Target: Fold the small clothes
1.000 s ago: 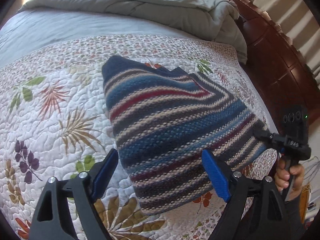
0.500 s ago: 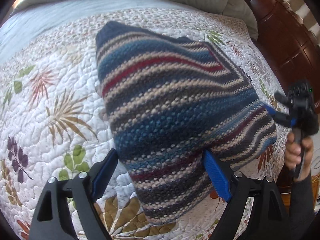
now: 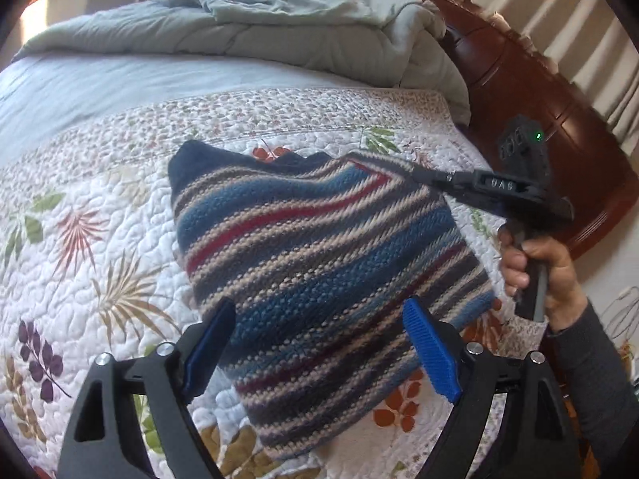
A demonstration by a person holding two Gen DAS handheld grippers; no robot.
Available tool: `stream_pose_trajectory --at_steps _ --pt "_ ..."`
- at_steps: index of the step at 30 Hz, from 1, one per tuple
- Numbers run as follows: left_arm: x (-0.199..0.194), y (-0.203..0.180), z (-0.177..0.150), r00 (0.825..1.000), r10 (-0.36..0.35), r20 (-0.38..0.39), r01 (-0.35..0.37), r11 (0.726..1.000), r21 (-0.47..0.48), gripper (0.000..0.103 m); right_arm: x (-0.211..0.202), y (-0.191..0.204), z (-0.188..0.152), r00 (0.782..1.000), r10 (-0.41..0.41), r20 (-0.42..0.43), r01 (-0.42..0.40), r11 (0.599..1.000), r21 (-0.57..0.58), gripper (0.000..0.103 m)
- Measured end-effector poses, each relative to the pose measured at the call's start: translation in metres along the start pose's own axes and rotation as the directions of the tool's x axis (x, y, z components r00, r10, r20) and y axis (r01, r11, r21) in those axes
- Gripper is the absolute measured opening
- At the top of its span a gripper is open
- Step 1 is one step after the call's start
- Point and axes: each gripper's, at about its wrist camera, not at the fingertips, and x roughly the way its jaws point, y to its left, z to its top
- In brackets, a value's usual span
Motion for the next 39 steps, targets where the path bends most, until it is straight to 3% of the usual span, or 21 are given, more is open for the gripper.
stream_pose_trajectory --at_steps 2,5,8,9,11,16,18,20,24,26,28,33,35,36,39 --pt "0.019 0.006 -0.004 0.998 0.015 -0.06 -0.017 1.0 -0.025 0.086 0.017 -0.019 -0.005 0.998 -0.028 -0.05 0.031 0.997 0.066 0.008" --pt "0.033 0.011 -0.011 0.995 0.052 -0.082 -0.054 0.998 -0.027 0.087 0.032 -0.034 -0.02 0.99 -0.069 -0.119 0.079 0.994 0.074 0.012" --pt "0.033 0.012 -0.014 0.996 0.042 -0.085 -0.044 0.999 -0.03 0.089 0.02 -0.04 -0.015 0.996 0.027 -0.084 -0.014 0.988 0.153 0.032" --pt "0.03 0.013 -0.015 0.996 0.036 -0.077 -0.038 0.999 -0.027 0.089 0.014 -0.04 -0.01 0.998 0.032 -0.058 -0.023 0.987 0.159 0.04" --pt "0.022 0.011 -0.014 0.999 0.012 -0.051 -0.014 0.999 -0.038 0.089 0.01 -0.038 0.002 0.999 0.03 -0.031 -0.025 0.985 0.168 0.046" --pt "-0.001 0.016 -0.009 0.999 -0.035 0.033 0.037 0.998 -0.055 0.089 0.041 -0.027 0.031 0.997 -0.013 -0.08 0.024 0.991 0.133 0.053" --pt "0.006 0.013 -0.008 1.0 -0.024 0.0 0.024 0.999 -0.047 0.089 0.056 -0.027 0.037 0.995 -0.028 -0.1 0.041 0.99 0.132 0.052" --pt "0.017 0.008 -0.009 0.999 0.011 -0.037 -0.012 1.0 -0.024 0.089 0.069 -0.025 0.04 0.991 -0.033 -0.132 0.047 0.993 0.109 0.007" --pt "0.018 0.003 -0.01 1.0 0.004 -0.012 -0.004 1.0 -0.001 0.089 0.062 -0.033 0.044 0.993 -0.103 -0.061 0.108 0.991 0.085 0.008" --pt "0.022 0.005 -0.012 1.0 0.019 -0.021 -0.019 1.0 -0.001 0.089 0.073 -0.043 0.039 0.987 -0.121 -0.109 0.132 0.987 0.094 0.009" --pt "0.028 0.006 -0.015 0.999 0.034 -0.038 -0.034 0.999 0.0 0.09 0.073 -0.046 0.032 0.987 -0.094 -0.128 0.107 0.989 0.103 0.021" --pt "0.017 0.009 -0.016 1.0 0.004 -0.029 -0.004 1.0 -0.027 0.09 0.017 -0.045 0.014 0.996 0.03 -0.087 -0.014 0.984 0.18 0.056" --pt "0.003 0.011 -0.017 1.0 -0.014 0.006 0.014 0.999 -0.03 0.09 0.002 -0.047 0.0 0.993 0.053 -0.103 -0.032 0.981 0.193 0.06" --pt "-0.003 0.01 -0.017 0.999 -0.02 0.029 0.021 0.999 -0.03 0.09 -0.004 -0.051 -0.007 0.991 0.06 -0.119 -0.034 0.977 0.209 0.068" --pt "-0.012 0.012 -0.011 0.999 -0.027 0.044 0.029 0.999 -0.046 0.09 -0.006 -0.053 -0.024 0.987 0.073 -0.146 -0.037 0.97 0.238 0.07"
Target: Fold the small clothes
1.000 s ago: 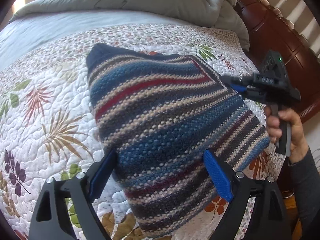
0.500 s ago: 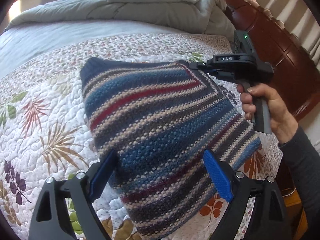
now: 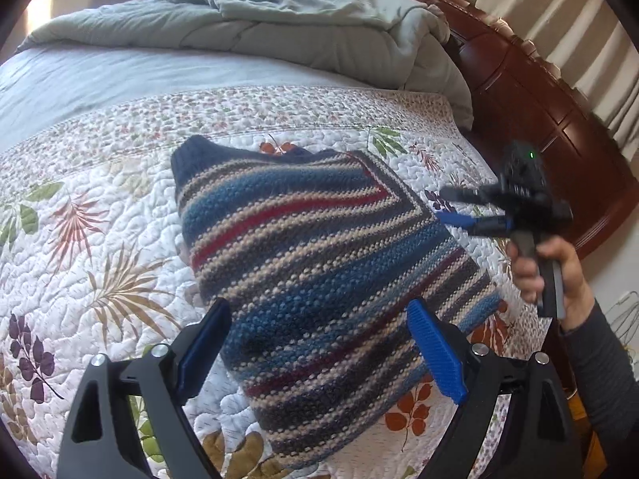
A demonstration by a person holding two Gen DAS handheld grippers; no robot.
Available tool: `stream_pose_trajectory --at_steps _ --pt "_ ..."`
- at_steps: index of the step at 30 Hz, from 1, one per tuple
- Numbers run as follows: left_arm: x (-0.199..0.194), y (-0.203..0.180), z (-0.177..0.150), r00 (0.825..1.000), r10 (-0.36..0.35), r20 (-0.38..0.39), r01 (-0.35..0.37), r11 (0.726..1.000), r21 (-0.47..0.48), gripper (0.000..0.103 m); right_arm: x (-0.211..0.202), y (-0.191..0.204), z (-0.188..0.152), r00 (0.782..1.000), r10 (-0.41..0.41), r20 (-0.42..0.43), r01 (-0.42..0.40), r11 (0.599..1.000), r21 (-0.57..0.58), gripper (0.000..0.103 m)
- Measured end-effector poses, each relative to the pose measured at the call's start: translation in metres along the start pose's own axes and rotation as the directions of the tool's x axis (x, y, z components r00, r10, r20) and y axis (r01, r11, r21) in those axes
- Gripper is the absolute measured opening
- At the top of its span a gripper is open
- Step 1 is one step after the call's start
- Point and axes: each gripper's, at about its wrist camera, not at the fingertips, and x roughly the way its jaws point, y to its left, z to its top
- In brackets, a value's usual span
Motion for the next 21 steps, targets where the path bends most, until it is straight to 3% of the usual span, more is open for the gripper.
stream_pose_trajectory --at_steps 2,3,4,6,8,11,15,21 --pt "0.004 0.001 0.002 1.0 -0.017 -0.013 0.016 0.999 -0.029 0.09 0.008 -0.001 -0.007 0.999 0.043 -0.028 -0.042 0.999 0.013 0.069" --pt "0.006 0.004 0.003 1.0 -0.024 -0.015 0.024 0.998 -0.05 0.09 0.013 -0.001 -0.011 0.997 0.057 -0.046 -0.056 0.998 0.015 0.063" --pt "0.007 0.008 0.005 0.999 -0.036 -0.016 0.034 0.997 -0.072 0.09 0.017 0.001 -0.014 0.998 0.047 -0.053 -0.047 0.999 0.006 0.045" --pt "0.019 0.016 0.008 0.998 -0.05 -0.049 0.042 0.989 -0.143 0.09 0.024 0.001 -0.018 0.998 -0.036 -0.048 0.034 0.999 -0.042 0.033" --pt "0.038 0.034 0.004 0.992 0.004 -0.126 -0.031 0.977 -0.213 0.091 0.029 -0.004 -0.021 0.994 -0.104 -0.033 0.103 0.994 -0.049 0.035" --pt "0.046 0.054 -0.004 0.983 -0.101 -0.151 0.043 0.937 -0.346 0.091 0.019 0.003 -0.026 0.996 -0.085 -0.01 0.084 0.995 -0.051 0.04" --pt "0.017 0.045 -0.003 0.995 -0.071 -0.066 0.049 0.954 -0.294 0.089 -0.016 0.018 -0.047 0.999 -0.04 0.021 0.041 0.996 -0.085 0.053" --pt "-0.008 0.029 -0.016 0.997 -0.057 -0.042 0.046 0.972 -0.23 0.09 -0.026 0.018 -0.093 0.998 -0.063 -0.022 0.061 0.992 -0.106 0.054"
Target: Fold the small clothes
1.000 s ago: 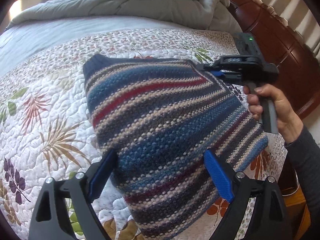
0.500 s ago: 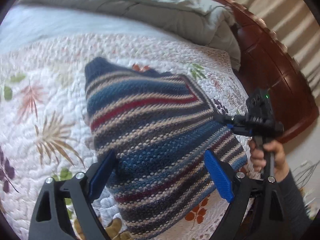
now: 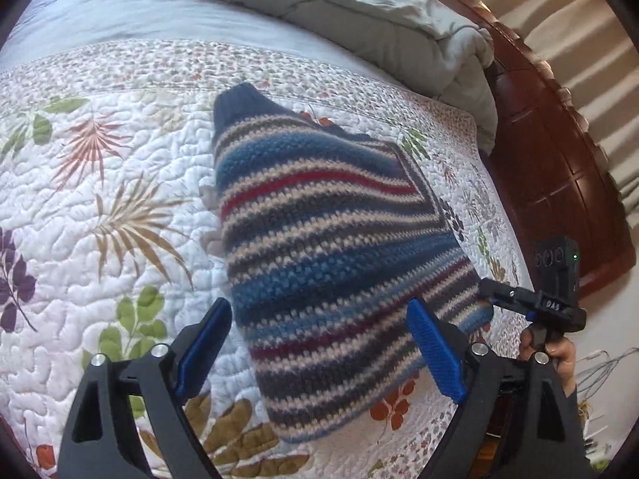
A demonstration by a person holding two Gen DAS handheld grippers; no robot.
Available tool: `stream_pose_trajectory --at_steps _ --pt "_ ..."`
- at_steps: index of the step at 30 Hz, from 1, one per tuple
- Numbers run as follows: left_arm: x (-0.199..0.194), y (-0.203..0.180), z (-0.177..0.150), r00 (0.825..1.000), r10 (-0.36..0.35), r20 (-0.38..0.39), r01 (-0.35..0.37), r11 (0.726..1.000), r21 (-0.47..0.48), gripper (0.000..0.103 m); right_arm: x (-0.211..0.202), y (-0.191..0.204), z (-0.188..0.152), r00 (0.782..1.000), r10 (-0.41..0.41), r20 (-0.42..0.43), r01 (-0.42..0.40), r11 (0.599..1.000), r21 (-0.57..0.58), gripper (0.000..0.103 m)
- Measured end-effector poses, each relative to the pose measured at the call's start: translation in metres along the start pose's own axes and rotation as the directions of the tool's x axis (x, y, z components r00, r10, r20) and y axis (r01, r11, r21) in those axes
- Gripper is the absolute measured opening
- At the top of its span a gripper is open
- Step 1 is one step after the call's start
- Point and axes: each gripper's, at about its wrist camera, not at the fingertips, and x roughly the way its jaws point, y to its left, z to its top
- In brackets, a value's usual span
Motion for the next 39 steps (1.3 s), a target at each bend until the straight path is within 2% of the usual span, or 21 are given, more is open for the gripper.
stream_pose_trajectory --at_steps 2,4,7,10,14,16,18,21,24,27,32,39 --pt "0.004 -0.002 -0.007 1.0 -0.011 -0.02 0.011 1.0 0.006 0.09 0.005 -0.001 -0.01 1.0 -0.01 -0.016 0.01 1.0 -0.007 0.054" --pt "0.01 -0.001 -0.014 0.999 0.016 -0.033 -0.015 1.0 0.013 0.09 0.015 -0.007 -0.016 0.999 -0.032 -0.031 0.032 0.999 0.001 0.053" --pt "0.026 0.016 -0.021 0.996 0.052 -0.076 -0.056 0.997 -0.048 0.089 0.029 -0.017 -0.024 0.996 -0.075 -0.048 0.076 0.997 0.018 0.051" --pt "0.034 0.032 -0.027 0.994 0.03 -0.103 -0.041 0.993 -0.109 0.09 0.029 -0.013 -0.028 0.994 -0.096 -0.05 0.096 0.995 0.007 0.051" --pt "0.025 0.03 -0.029 0.996 -0.004 -0.086 -0.006 0.994 -0.109 0.089 0.015 0.0 -0.024 0.998 -0.048 -0.03 0.048 0.999 -0.001 0.057" --pt "0.019 0.027 -0.03 0.997 -0.026 -0.075 0.019 0.995 -0.096 0.089 0.009 0.005 -0.021 0.999 -0.036 -0.022 0.036 0.999 0.004 0.069" --pt "0.008 0.023 -0.031 0.997 -0.057 -0.047 0.053 0.995 -0.081 0.089 0.005 0.007 -0.018 0.999 -0.042 -0.014 0.042 0.999 0.006 0.071" --pt "-0.005 0.022 -0.029 0.994 -0.109 -0.008 0.108 0.992 -0.067 0.09 0.004 0.005 -0.011 0.999 -0.037 -0.01 0.037 0.999 0.029 0.082" --pt "-0.008 0.025 -0.016 0.983 -0.186 0.005 0.185 0.977 -0.101 0.091 0.004 -0.003 -0.006 1.0 -0.013 -0.015 0.014 0.997 0.073 0.086" --pt "-0.005 0.031 -0.002 0.974 -0.228 0.005 0.226 0.963 -0.148 0.092 0.01 -0.01 0.007 0.998 0.036 -0.044 -0.031 0.994 0.106 0.089" --pt "0.011 0.048 0.022 0.972 -0.232 -0.019 0.222 0.947 -0.231 0.092 0.022 -0.014 0.033 0.993 0.09 -0.072 -0.078 0.986 0.149 0.09" --pt "0.023 0.06 0.039 0.976 -0.217 -0.027 0.204 0.946 -0.252 0.093 0.032 -0.014 0.06 0.994 0.089 -0.069 -0.078 0.986 0.149 0.091"
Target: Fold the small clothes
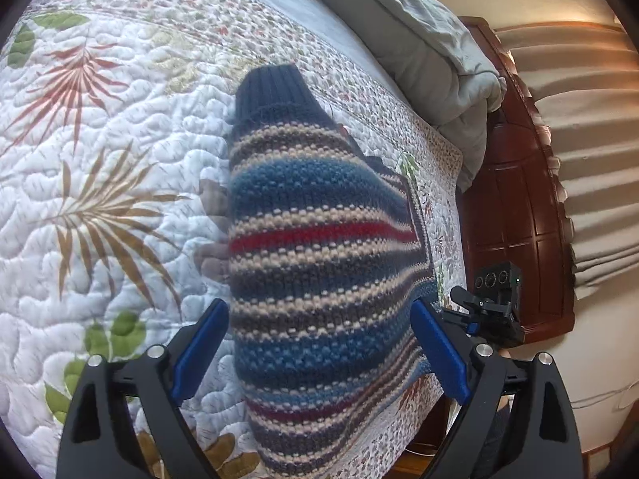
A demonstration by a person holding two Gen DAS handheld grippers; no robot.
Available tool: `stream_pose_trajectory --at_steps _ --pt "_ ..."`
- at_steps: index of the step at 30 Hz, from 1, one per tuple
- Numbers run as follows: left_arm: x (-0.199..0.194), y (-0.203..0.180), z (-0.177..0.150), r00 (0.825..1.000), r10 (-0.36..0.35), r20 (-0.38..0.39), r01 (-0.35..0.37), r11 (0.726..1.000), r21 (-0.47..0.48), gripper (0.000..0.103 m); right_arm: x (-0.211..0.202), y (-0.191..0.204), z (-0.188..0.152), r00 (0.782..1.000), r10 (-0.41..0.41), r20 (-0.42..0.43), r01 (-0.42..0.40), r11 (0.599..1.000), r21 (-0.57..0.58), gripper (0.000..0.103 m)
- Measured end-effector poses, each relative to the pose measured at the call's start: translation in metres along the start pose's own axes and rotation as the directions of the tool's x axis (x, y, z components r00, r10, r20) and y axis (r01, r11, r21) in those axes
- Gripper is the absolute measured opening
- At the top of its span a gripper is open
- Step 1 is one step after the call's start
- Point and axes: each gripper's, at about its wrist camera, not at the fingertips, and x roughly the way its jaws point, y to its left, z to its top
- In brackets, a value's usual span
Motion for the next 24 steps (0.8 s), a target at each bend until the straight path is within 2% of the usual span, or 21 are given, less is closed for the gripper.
stream_pose_trajectory --at_steps 2,5,10,14,19,24 --pt "0.004 0.003 0.002 1.0 0.003 -0.012 -0.003 1.0 -0.006 0.094 0.004 0.001 0.003 1.0 0.014 -0.015 -0.014 1.0 0.009 0.091" --pt "0.017 0.008 0.008 0.998 -0.028 -0.052 0.026 0.999 -0.038 0.094 0.016 0.001 0.009 0.999 0.005 -0.042 -0.004 1.0 0.019 0.091" --pt "0.026 0.017 0.01 0.997 -0.055 -0.056 0.051 0.996 -0.069 0.094 0.031 -0.001 0.016 0.998 0.026 -0.064 -0.023 0.999 0.04 0.091" --pt "0.027 0.017 0.01 0.998 -0.044 -0.051 0.041 0.998 -0.054 0.095 0.039 0.002 0.019 0.997 0.025 -0.073 -0.022 0.999 0.037 0.092" --pt "0.03 0.008 0.01 0.999 0.027 -0.031 -0.027 1.0 0.008 0.098 0.044 0.009 0.016 0.996 0.025 -0.088 -0.024 1.0 0.021 0.093" --pt "0.043 0.013 0.014 0.998 -0.027 -0.054 0.027 1.0 0.004 0.098 0.051 0.006 0.019 0.994 0.048 -0.093 -0.045 0.998 0.041 0.093"
